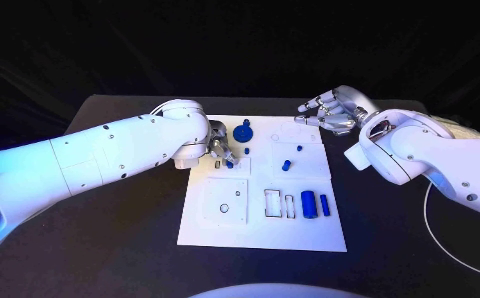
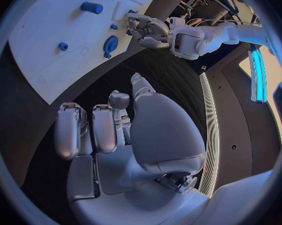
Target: Assemble the parts on the task board
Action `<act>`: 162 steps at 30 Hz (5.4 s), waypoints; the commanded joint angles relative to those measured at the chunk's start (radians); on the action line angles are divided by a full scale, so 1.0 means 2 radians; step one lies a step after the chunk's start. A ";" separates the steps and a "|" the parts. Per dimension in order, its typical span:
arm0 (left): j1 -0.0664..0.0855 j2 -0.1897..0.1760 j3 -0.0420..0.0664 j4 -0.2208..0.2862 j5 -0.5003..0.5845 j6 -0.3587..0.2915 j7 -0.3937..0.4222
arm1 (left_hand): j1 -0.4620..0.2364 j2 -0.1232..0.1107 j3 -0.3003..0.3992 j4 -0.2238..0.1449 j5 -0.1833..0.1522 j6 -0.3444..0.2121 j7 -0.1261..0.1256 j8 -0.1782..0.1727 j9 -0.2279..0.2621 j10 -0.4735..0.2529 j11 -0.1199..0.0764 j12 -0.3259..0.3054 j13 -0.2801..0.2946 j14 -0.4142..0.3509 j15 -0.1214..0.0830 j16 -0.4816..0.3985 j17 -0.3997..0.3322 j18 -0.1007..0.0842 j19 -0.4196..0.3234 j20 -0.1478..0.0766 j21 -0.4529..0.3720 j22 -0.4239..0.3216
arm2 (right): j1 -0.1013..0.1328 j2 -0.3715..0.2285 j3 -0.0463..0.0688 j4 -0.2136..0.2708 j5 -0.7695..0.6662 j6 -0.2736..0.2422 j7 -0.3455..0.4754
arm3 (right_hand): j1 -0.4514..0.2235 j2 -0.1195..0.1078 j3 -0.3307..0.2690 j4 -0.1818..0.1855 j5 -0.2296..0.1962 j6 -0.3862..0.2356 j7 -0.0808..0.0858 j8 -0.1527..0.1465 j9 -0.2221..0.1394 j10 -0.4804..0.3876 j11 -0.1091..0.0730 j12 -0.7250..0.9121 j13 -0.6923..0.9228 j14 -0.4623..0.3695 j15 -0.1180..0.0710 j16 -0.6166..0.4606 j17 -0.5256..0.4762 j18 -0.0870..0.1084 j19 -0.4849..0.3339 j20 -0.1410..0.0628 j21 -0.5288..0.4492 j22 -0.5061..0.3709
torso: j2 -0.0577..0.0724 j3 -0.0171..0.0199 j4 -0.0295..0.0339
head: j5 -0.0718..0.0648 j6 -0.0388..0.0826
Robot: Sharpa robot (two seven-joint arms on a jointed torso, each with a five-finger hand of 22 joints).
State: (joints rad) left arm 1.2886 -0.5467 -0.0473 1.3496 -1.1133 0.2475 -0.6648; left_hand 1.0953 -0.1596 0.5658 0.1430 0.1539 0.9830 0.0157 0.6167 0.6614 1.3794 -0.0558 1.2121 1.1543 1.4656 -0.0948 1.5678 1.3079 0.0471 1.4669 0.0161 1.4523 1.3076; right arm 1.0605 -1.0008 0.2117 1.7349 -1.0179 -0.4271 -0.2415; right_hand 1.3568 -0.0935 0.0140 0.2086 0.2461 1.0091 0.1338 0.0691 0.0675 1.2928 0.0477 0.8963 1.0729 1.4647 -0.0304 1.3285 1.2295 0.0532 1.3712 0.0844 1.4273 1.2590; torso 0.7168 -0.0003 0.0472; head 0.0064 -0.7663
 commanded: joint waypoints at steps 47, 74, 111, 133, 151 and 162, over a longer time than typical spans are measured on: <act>0.055 -0.028 0.028 -0.028 0.017 0.035 0.001 | 0.021 0.046 -0.272 0.072 -0.050 -0.043 0.027 -0.061 -0.022 -0.046 0.026 -0.061 -0.062 0.053 0.014 0.002 0.131 0.006 -0.007 0.011 -0.037 0.022 | -0.004 0.008 -0.003 -0.016 0.006 0.004 0.008 | -0.003 0.005 -0.004 0.009 0.007 0.003 0.000 0.002 0.000 -0.005 0.000 -0.005 -0.006 0.017 0.002 -0.008 -0.007 0.010 -0.006 0.000 -0.007 -0.008 | -0.001 0.0002 0.0021 | -0.002 0.011; 0.051 0.048 0.013 -0.166 0.017 0.075 0.014 | 0.023 0.069 -0.311 0.073 -0.051 -0.012 0.022 -0.062 -0.037 -0.039 0.022 -0.053 -0.059 0.053 0.012 0.002 0.131 0.003 0.001 0.012 -0.029 0.034 | -0.007 0.016 -0.004 -0.018 0.006 0.006 0.005 | -0.001 0.006 -0.005 0.011 0.011 0.003 0.000 0.002 0.000 -0.006 -0.001 -0.004 -0.006 0.017 0.002 -0.008 -0.007 0.010 -0.006 0.000 -0.007 -0.007 | 0.001 -0.0004 0.0000 | 0.004 0.010; 0.038 0.067 0.011 -0.187 0.028 0.098 0.011 | 0.072 0.098 -0.301 0.065 -0.049 -0.005 0.017 -0.055 -0.032 -0.034 0.018 -0.051 -0.059 0.053 0.009 0.002 0.131 0.003 0.002 0.009 -0.028 0.037 | -0.008 0.019 -0.004 -0.019 0.006 0.006 0.006 | 0.001 0.007 -0.005 0.010 0.012 0.003 0.000 0.001 0.000 -0.006 -0.001 -0.005 -0.007 0.017 0.002 -0.009 -0.007 0.010 -0.006 0.000 -0.008 -0.008 | 0.001 0.0000 0.0002 | 0.002 0.005; 0.037 0.066 0.011 -0.187 0.039 0.072 0.014 | 0.170 0.081 -0.108 -0.005 -0.019 -0.029 0.022 -0.071 -0.034 -0.046 0.022 -0.080 -0.086 0.053 0.010 0.002 0.131 0.004 0.000 0.010 -0.034 0.037 | -0.009 0.021 -0.005 -0.020 0.006 0.008 0.006 | 0.002 0.008 -0.005 0.011 0.012 0.003 0.000 0.001 0.000 -0.007 -0.001 -0.005 -0.007 0.017 0.002 -0.009 -0.007 0.010 -0.006 0.000 -0.008 -0.008 | 0.001 0.0002 0.0005 | 0.002 0.002; 0.036 0.014 0.009 -0.115 0.108 -0.003 0.034 | 0.078 0.013 0.064 -0.051 0.036 -0.026 0.022 -0.041 -0.002 -0.032 0.019 -0.075 -0.088 0.053 0.010 0.002 0.131 0.002 0.004 0.010 -0.030 0.047 | -0.010 0.023 -0.005 -0.021 0.004 0.011 0.006 | 0.002 0.008 -0.005 0.011 0.013 0.003 0.000 0.002 0.000 -0.007 -0.001 -0.005 -0.008 0.017 0.002 -0.009 -0.008 0.010 -0.006 0.000 -0.008 -0.008 | -0.003 0.0013 0.0020 | 0.004 0.004; 0.023 -0.040 -0.001 -0.030 0.095 -0.048 0.040 | 0.048 0.001 0.081 -0.068 0.101 -0.017 0.017 -0.031 0.005 -0.023 0.015 -0.077 -0.095 0.053 0.006 0.002 0.131 0.000 0.011 0.006 -0.020 0.057 | -0.012 0.022 -0.007 -0.022 0.004 0.012 0.006 | 0.002 0.008 -0.005 0.011 0.013 0.003 0.000 0.002 0.000 -0.007 -0.001 -0.005 -0.008 0.017 0.002 -0.009 -0.008 0.010 -0.006 0.000 -0.008 -0.008 | -0.005 0.0009 0.0047 | 0.005 0.003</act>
State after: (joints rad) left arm 1.3377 -0.6237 -0.0496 1.2754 -0.9071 0.2039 -0.6048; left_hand 1.2014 -0.1607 0.5712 0.1602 0.3482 0.9452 0.0530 0.5518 0.6712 1.3263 -0.0273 1.0613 0.9645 1.4654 -0.0763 1.5678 1.3074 0.0472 1.4650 0.0325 1.4058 1.3075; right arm 1.0382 -0.9570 0.1975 1.6908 -1.0031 -0.4182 -0.2362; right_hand 1.3571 -0.0855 0.0044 0.2235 0.2657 1.0091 0.1338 0.0691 0.0674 1.2857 0.0478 0.8919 1.0586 1.4646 -0.0304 1.3128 1.2159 0.0688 1.3640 0.0844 1.4172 1.2434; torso 0.7090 0.0027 0.0533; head 0.0164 -0.7593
